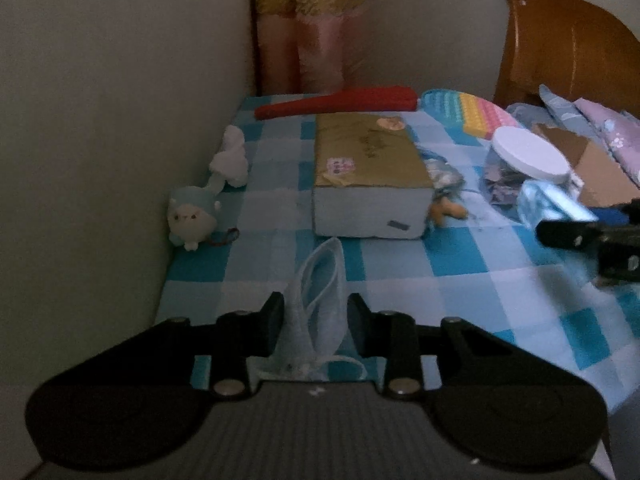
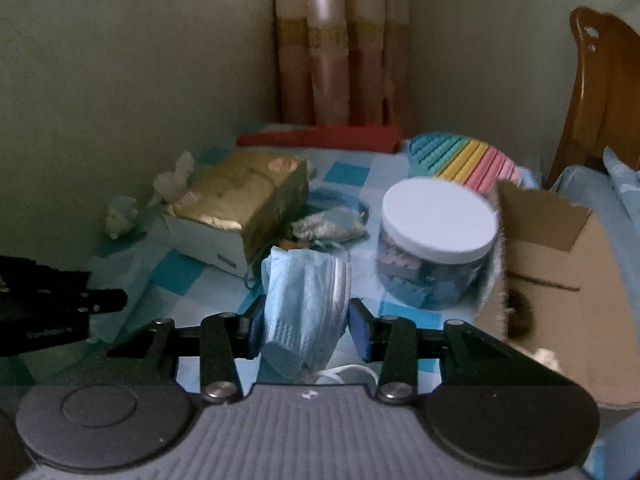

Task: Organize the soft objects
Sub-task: 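Carry both blue masks over the cardboard box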

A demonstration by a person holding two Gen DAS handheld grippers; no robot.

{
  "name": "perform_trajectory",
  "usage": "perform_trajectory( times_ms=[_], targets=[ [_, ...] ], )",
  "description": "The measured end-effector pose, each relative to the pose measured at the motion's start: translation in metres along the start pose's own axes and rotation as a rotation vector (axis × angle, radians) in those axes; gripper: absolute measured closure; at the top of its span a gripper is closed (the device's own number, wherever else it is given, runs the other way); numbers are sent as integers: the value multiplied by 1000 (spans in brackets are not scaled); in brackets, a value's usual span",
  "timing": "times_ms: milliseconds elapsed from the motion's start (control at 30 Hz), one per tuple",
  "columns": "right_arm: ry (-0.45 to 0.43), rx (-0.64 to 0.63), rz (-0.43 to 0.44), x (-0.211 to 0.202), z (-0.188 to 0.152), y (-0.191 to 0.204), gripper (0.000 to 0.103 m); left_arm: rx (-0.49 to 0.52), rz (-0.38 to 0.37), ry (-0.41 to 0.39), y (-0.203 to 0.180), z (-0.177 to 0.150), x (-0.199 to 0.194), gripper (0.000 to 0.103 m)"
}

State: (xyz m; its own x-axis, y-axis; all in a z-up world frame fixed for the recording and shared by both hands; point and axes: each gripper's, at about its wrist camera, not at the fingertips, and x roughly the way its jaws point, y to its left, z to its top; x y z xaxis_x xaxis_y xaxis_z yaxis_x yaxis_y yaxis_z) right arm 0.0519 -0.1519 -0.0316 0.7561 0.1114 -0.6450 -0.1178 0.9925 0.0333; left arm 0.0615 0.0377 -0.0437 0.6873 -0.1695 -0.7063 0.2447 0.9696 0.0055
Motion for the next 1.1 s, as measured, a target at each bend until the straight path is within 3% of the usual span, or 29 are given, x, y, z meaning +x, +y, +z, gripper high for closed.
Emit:
perform_trajectory(
  times_ms=[300,600,733,767,833,867,900,933,1000,1100],
  targets=[
    [-94,-36,-97,-55,6,-43,56,34,-48,-29,-29,5,-23,70],
    [-57,32,-227,-43,9,-119,54,70,-97,-23,-62,10,-20,69],
    [-63,76,-225,-41,4,-131,17,75,-79,-24,-65,11,-19,69],
    [-82,70,-218,-44,2,-131,12,78,-66,-23,-64,11,-19,68],
    [-94,57,-210,-44,2,-128,11,76,-45,-16,-59,11,-16,67],
    [-96,52,-208,-43,3,-126,11,72,-42,-10,-55,11,-14,65],
    [-97,51,-203,-43,2,-125,11,69,-38,-3,-53,10,-12,55],
    [-97,55,-200,-43,2,-123,11,64,-29,1,-49,8,-10,37],
    [-92,63,-190,-42,2,-121,11,68,1,-6,-44,5,-8,23],
    [-84,72,-180,-40,2,-117,11,77,29,17,-37,0,2,23]
  ],
)
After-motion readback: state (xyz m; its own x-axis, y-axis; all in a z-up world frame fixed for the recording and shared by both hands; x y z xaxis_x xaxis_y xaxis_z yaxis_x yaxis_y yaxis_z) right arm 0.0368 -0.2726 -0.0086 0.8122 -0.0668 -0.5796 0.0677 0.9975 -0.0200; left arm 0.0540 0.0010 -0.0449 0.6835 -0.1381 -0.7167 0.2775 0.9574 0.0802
